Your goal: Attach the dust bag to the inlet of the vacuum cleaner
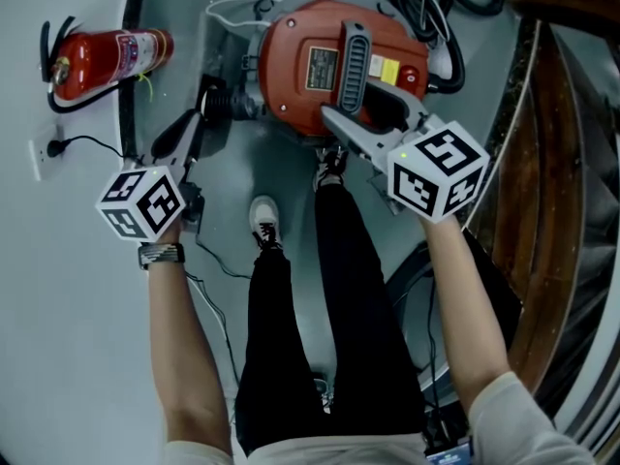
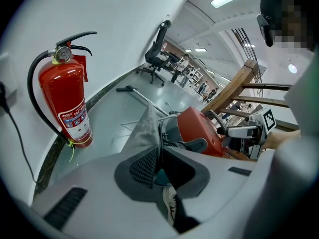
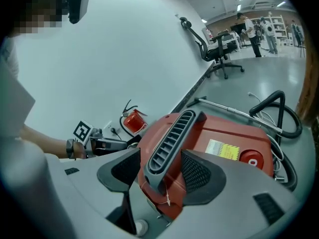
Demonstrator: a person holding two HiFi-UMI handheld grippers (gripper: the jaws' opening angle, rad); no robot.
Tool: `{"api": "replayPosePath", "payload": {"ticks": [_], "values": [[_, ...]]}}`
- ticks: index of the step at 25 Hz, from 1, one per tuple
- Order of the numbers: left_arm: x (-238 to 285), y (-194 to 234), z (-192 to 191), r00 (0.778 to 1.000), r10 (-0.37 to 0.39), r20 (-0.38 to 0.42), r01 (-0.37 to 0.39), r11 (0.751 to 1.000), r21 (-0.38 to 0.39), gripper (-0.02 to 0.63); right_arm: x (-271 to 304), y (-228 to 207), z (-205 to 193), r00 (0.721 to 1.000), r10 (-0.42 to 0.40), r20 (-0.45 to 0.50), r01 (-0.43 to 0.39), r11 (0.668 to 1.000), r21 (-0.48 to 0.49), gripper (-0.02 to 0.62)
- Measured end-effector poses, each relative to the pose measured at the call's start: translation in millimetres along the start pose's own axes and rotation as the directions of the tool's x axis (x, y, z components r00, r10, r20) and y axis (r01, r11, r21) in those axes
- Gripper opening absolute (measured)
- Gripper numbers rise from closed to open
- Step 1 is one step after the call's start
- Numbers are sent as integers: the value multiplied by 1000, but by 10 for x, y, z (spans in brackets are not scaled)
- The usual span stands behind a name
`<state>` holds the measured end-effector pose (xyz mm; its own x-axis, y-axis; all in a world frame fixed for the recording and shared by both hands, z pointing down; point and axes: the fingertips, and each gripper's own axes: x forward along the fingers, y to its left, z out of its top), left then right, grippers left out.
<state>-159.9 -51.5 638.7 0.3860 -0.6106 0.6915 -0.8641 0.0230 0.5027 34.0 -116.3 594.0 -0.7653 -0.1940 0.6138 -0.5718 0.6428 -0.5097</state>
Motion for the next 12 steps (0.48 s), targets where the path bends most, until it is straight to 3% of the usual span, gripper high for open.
{"api": "replayPosePath", "payload": {"ticks": [7,12], "values": [[-1,-32,-4,1000,-18,4,18,1000,-11,29,-17,-17,75,999,14,40,-17,998,66,257],[2,-35,-16,999,-34,-6,34,999,-14,30,-28,-71,70,1000,-1,28,-2,995,98,195]]}}
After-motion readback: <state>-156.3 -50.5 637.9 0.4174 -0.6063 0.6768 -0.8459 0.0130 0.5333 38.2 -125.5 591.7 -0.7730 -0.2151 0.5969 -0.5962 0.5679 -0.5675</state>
